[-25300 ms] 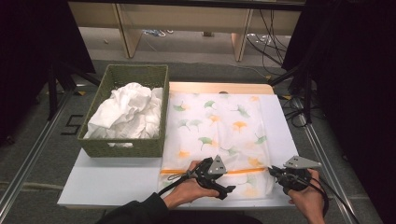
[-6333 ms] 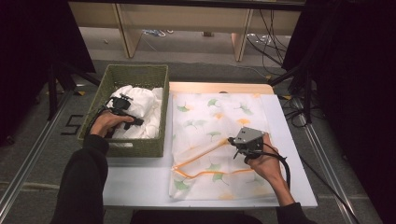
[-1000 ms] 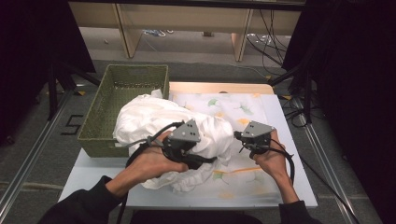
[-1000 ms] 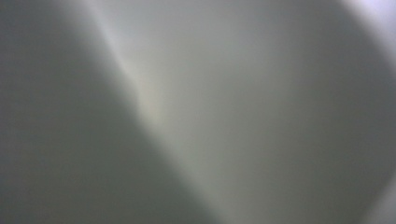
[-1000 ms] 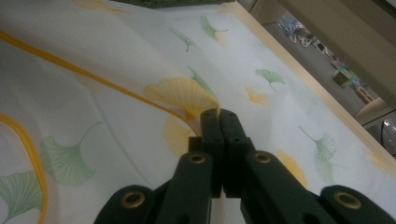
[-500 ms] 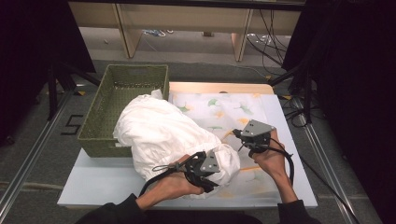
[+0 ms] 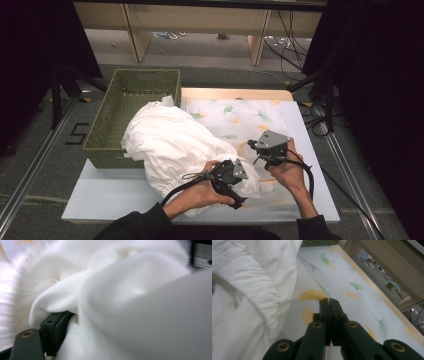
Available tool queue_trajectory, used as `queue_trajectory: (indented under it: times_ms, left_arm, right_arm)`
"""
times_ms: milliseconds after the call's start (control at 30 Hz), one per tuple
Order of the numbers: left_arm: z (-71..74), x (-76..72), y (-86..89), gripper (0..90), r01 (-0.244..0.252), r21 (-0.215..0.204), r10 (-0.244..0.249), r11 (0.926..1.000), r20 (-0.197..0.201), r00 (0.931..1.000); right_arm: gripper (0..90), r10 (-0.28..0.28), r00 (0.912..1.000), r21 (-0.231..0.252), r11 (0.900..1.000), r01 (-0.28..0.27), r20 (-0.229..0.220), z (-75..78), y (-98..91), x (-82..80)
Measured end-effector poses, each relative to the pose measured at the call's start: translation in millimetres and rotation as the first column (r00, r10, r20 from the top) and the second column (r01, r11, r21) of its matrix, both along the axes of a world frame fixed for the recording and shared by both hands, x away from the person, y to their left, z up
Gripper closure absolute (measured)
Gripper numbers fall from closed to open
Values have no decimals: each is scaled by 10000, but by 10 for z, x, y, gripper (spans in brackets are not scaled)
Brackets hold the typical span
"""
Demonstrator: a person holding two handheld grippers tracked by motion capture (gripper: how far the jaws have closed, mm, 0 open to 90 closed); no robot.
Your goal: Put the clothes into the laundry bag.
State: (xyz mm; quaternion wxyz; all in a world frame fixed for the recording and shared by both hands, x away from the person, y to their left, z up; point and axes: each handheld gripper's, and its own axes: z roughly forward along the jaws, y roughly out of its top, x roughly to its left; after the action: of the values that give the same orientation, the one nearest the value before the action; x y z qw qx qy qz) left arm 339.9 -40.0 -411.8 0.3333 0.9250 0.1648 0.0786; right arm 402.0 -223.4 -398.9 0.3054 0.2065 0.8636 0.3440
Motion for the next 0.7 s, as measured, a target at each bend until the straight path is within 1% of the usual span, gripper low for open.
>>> queue_trajectory:
  times_ms: [33,100,133,167,200,233,267,300,333,367,400,433,467,500,533,567,600,633,667,700]
  left_arm:
    - [91,-32,26,177,78,-204,-75,9998,143,9999]
    - [241,-82,74,178,235,-533,-227,9983,152,9996]
    - [326,-87,108,177,562,-646,-547,9963,244,9982]
    - [391,-98,142,176,781,-815,-772,9936,131,9969]
    - [446,-118,181,175,567,-1051,-565,9928,51,9984]
    - [504,-116,234,176,448,-1105,-424,9929,241,9988]
    - [554,-104,294,175,405,-1126,-370,9928,333,9988]
    - [599,-79,368,175,94,-1419,-41,9898,378,9993]
    - [622,-54,418,174,-50,-1552,116,9879,415,9991]
    - [647,-6,490,172,-154,-1609,234,9869,477,9986]
    - [670,60,577,173,-180,-1364,275,9905,684,9973]
    - [677,134,661,184,-522,-1237,627,9909,824,9946]
    - [690,224,750,190,-910,-1102,1008,9897,872,9911]
    - [714,309,853,186,-1275,-1127,1382,9854,925,9861]
    - [735,392,963,187,-1701,-1317,1834,9766,962,9783]
    - [770,510,1118,189,-2196,-1373,2353,9659,1107,9656]
    - [783,571,1212,186,-2580,-1451,2741,9552,1047,9560]
    - [800,655,1343,180,-2950,-1500,3122,9436,1076,9439]
    - [803,725,1464,172,-3316,-1504,3477,9314,969,9326]
    - [794,792,1573,165,-3606,-1364,3751,9227,1025,9213]
  right_arm:
    - [900,26,10000,19,10000,-26,-8,2,-1,3]
    - [900,21,10000,19,10000,-21,5,2,1,0]
    - [900,82,10000,-26,10000,-82,26,1,3,0]
    - [900,89,10000,-25,10000,-89,-13,1,5,-5]
    - [900,86,10000,17,10000,-86,-8,4,7,-6]
    - [900,-27,10000,94,10000,28,-45,4,7,-13]
    - [900,44,10000,58,10000,-43,-53,8,4,-11]
    - [900,116,9999,7,9999,-116,-14,9,-1,-4]
    - [900,57,9999,-67,10000,-56,115,12,-5,-6]
    - [900,35,10000,34,10000,-35,5,5,3,-11]
    - [900,63,10000,59,10000,-63,7,6,4,-7]
    - [900,67,10000,64,10000,-67,-13,5,4,-4]
    - [900,15,10000,59,10000,-15,0,1,5,-5]
    - [900,85,9999,41,10000,-85,-58,0,1,0]
    - [900,105,9999,49,9999,-104,-59,3,-3,-3]
    - [900,55,10000,93,9999,-54,-65,7,-6,-5]
    - [900,167,9999,72,9998,-167,-24,13,-9,5]
    - [900,171,9999,73,9998,-171,3,12,-9,9]
    - [900,162,9999,45,9999,-162,-40,6,-8,9]
    - [900,61,9999,82,9999,-60,-145,0,-5,-2]
